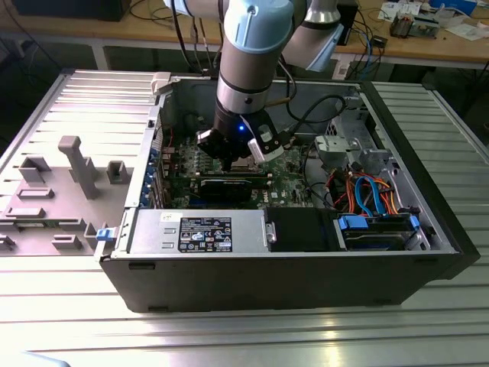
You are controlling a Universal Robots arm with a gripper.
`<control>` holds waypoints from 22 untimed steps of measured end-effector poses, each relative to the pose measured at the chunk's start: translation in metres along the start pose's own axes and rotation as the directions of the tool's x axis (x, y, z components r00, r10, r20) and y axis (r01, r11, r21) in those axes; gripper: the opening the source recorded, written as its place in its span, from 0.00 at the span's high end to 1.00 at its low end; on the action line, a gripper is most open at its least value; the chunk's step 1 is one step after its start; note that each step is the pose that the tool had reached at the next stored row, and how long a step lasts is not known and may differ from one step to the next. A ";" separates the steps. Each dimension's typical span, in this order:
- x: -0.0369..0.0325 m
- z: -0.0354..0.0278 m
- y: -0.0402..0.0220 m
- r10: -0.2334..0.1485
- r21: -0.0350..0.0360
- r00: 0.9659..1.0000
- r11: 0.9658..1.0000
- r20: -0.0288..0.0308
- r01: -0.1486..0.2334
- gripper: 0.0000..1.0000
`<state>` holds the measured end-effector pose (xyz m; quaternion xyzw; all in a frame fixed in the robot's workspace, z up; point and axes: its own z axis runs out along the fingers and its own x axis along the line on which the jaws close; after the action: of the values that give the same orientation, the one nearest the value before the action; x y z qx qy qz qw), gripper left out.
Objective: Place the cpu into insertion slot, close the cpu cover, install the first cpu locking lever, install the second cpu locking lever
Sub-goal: 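Install the second cpu locking lever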
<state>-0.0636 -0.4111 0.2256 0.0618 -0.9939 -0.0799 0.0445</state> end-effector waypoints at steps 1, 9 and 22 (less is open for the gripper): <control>0.0002 -0.0002 -0.0010 0.000 0.000 1.000 1.000 0.000 0.000 0.89; 0.0039 0.0011 -0.0022 0.001 0.000 1.000 1.000 0.000 -0.001 0.89; 0.0104 0.0101 -0.0027 0.013 -0.012 1.000 1.000 0.003 -0.013 0.89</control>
<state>-0.0745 -0.4136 0.2161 0.0549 -0.9939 -0.0855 0.0436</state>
